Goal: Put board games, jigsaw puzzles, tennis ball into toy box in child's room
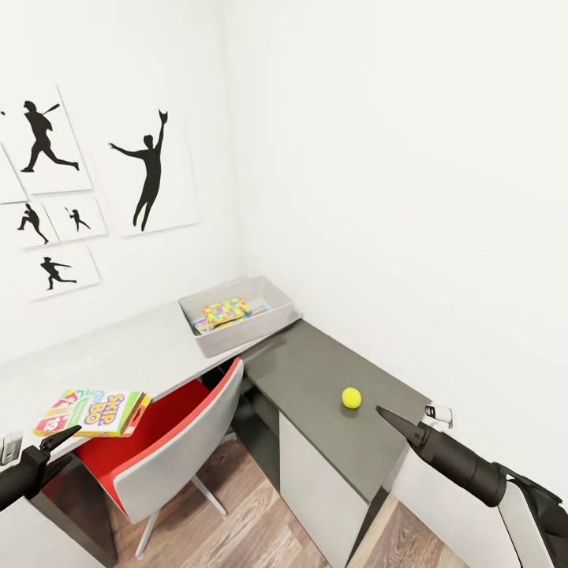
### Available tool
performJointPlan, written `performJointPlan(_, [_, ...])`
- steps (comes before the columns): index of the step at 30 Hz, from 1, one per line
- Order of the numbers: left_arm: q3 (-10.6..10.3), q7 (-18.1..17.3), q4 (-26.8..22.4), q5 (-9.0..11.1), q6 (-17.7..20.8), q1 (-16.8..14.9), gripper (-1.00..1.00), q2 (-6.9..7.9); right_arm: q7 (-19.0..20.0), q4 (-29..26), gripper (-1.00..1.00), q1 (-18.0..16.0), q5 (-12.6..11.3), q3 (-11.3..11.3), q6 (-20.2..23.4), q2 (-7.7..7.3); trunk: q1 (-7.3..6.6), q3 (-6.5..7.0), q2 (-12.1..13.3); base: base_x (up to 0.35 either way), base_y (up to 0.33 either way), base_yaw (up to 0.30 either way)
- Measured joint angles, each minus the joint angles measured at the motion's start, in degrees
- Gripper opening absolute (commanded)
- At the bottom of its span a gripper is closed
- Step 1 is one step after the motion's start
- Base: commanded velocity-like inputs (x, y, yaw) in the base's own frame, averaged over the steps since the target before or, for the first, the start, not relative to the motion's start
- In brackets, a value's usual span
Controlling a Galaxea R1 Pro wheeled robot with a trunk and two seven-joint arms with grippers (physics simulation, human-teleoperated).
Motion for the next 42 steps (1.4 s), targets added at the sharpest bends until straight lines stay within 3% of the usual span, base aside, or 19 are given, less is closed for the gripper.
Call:
performJointPlan(26, [0.28, -0.63, 0.0, 0.11, 0.49, 0.0, 1.0, 0.16, 0.0, 0.0, 1.0, 0.0, 0.0, 0.0, -0.05, 0.0, 5.72, -4.68, -10.45, 0.0, 0.0, 0.0])
performJointPlan(36, [3.29, -0.69, 0.0, 0.14, 2.68, 0.01, 1.0, 0.2, 0.0, 0.04, 1.0, 0.0, 0.01, 0.0, -0.05, 0.0, 7.91, -6.48, -14.46, 0.0, 0.0, 0.0])
performJointPlan(42, [3.77, -0.68, 0.0, 0.14, 2.93, 0.0, 1.0, 0.2, 0.0, 0.06, 1.0, 0.0, 0.06, 0.0, -0.05, 0.0, 9.23, -7.56, -16.87, 0.0, 0.0, 0.0])
